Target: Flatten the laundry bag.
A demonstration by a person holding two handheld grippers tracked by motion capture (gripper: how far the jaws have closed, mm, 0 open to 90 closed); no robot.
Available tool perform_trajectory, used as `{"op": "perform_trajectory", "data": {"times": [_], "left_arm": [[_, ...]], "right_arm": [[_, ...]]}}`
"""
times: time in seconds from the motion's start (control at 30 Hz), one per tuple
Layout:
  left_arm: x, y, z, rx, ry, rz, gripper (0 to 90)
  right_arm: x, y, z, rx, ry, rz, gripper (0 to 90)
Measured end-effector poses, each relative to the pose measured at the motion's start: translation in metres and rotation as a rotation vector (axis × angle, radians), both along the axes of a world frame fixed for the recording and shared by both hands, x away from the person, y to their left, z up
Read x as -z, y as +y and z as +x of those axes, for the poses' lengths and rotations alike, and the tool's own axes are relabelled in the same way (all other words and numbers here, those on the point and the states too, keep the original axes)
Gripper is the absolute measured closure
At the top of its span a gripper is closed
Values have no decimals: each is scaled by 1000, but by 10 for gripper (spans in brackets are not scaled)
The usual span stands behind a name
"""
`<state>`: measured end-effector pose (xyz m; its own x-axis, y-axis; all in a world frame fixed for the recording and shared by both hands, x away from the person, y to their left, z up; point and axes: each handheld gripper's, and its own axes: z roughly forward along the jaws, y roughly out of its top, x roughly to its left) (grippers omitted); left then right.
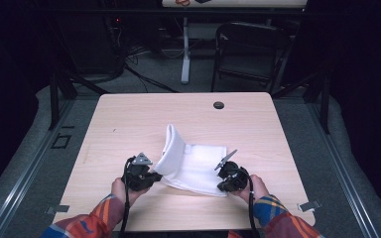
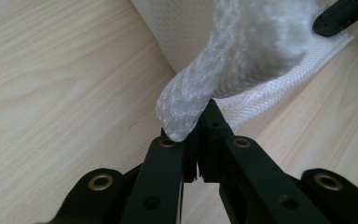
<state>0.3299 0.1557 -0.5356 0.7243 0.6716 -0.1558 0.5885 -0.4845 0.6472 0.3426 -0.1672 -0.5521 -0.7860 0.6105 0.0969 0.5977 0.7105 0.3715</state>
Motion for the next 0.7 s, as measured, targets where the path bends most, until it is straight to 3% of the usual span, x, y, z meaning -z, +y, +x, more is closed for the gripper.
{"op": "perform_trajectory", "data": {"times": [0.47,0.67,0.7], "left_arm": [[0,0,-4,40,57,-2,856],[-5,12,-7,52,88,15,674],[-6,15,-8,45,94,21,608]], "right_arm": [[-1,-3,1,0,-11,-26,900],[-1,-7,2,6,-31,-43,900],[-2,-9,3,3,-22,-48,900]]}}
